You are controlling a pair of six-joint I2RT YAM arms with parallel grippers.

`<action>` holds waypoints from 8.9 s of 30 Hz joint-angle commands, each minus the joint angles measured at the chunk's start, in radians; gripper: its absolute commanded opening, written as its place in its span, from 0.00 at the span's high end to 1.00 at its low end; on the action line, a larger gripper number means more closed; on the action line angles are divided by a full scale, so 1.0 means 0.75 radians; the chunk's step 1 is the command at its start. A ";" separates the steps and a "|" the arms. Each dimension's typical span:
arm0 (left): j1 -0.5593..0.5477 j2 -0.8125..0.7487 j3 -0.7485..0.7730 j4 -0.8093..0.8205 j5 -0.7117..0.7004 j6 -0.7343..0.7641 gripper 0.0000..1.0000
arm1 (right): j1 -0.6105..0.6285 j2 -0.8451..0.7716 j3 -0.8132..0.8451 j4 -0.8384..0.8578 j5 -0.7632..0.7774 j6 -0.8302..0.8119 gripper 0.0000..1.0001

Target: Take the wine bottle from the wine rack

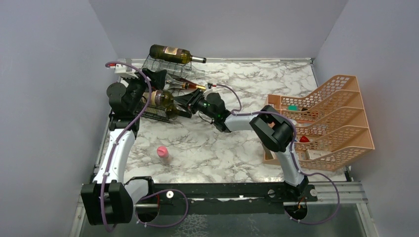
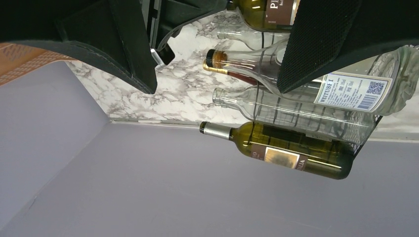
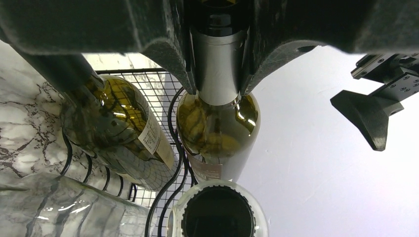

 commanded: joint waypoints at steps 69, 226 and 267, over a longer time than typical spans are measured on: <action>0.047 -0.042 0.015 0.005 0.022 0.061 0.07 | -0.921 -0.874 0.497 -2.300 -0.091 -1.431 0.99; 0.148 0.194 -0.015 0.206 0.271 -0.239 0.12 | -0.756 0.451 1.346 -1.953 -0.013 -1.524 0.57; 0.149 0.189 -0.019 0.217 0.278 -0.244 0.12 | -0.810 -0.133 0.217 0.431 0.083 -1.932 0.99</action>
